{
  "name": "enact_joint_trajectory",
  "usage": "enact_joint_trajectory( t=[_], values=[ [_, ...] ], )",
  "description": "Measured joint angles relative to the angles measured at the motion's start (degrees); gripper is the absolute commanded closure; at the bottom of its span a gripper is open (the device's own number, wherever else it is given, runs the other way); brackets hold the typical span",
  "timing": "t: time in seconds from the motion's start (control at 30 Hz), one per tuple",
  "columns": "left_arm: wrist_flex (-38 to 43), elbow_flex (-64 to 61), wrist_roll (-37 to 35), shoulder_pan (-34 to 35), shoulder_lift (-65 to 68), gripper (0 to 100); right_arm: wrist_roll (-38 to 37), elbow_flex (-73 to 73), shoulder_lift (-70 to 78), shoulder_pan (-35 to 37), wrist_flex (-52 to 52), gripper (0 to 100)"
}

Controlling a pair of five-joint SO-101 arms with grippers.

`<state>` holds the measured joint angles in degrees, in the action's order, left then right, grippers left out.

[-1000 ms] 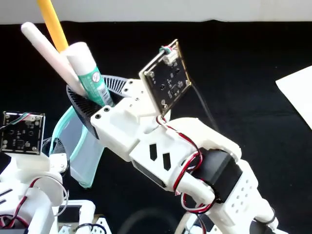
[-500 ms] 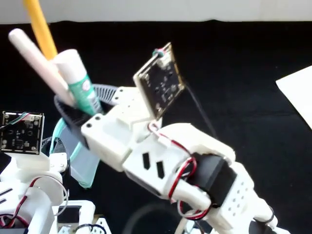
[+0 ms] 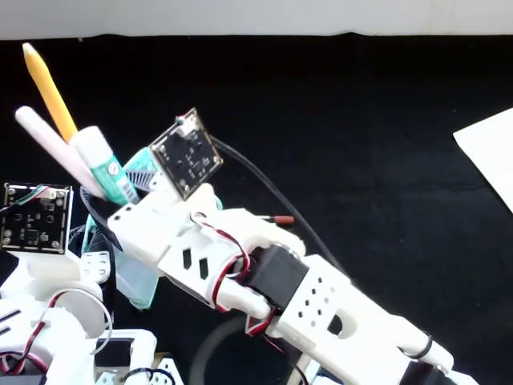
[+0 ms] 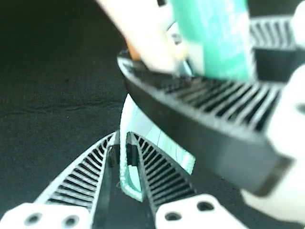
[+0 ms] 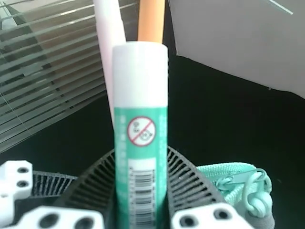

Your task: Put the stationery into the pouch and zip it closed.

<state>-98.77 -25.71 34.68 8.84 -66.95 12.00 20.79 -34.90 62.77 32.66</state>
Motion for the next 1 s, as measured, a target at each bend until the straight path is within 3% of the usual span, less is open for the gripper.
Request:
enact_joint_trajectory(
  t=[0.4, 0.63, 1.0],
  values=[
    [0.1, 0.0, 0.0, 0.0, 0.0, 99, 0.1, 7.4, 0.2, 0.0, -6.2, 98.8],
    [0.1, 0.0, 0.0, 0.0, 0.0, 99, 0.1, 7.5, 0.2, -0.1, -6.2, 78.8],
    [0.1, 0.0, 0.0, -0.1, 0.0, 99, 0.0, 9.1, -0.4, -0.4, -6.7, 78.1]
  ],
)
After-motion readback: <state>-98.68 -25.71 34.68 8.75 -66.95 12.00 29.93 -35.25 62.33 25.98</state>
